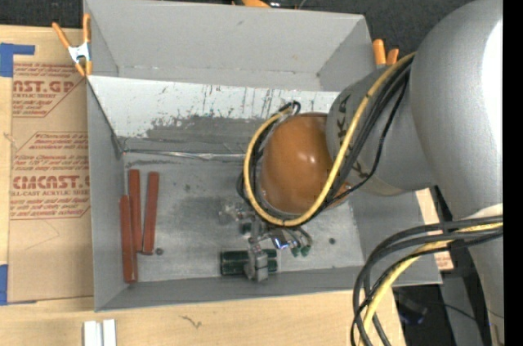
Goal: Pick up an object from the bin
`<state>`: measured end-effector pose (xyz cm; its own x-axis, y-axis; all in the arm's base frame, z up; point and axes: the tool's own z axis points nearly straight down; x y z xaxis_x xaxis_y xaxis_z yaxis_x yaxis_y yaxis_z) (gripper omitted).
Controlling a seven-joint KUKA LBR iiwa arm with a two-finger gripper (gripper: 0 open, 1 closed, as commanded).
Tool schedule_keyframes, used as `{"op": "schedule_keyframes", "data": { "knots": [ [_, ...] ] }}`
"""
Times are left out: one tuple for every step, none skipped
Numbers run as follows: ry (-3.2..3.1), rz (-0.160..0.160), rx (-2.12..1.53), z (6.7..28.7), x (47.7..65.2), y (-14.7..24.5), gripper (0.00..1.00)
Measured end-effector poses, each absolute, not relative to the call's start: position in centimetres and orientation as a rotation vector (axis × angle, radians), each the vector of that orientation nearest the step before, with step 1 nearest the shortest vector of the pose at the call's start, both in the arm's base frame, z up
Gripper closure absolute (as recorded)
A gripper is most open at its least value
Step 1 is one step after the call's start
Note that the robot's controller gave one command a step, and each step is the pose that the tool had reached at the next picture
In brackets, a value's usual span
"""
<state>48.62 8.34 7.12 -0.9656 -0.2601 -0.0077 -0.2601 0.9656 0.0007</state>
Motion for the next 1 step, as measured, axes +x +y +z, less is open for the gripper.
{"op": "schedule_keyframes", "data": {
  "knots": [
    [3.114,0.001,-0.411,7.26,48.52,8.30,1.00]
  ]
}}
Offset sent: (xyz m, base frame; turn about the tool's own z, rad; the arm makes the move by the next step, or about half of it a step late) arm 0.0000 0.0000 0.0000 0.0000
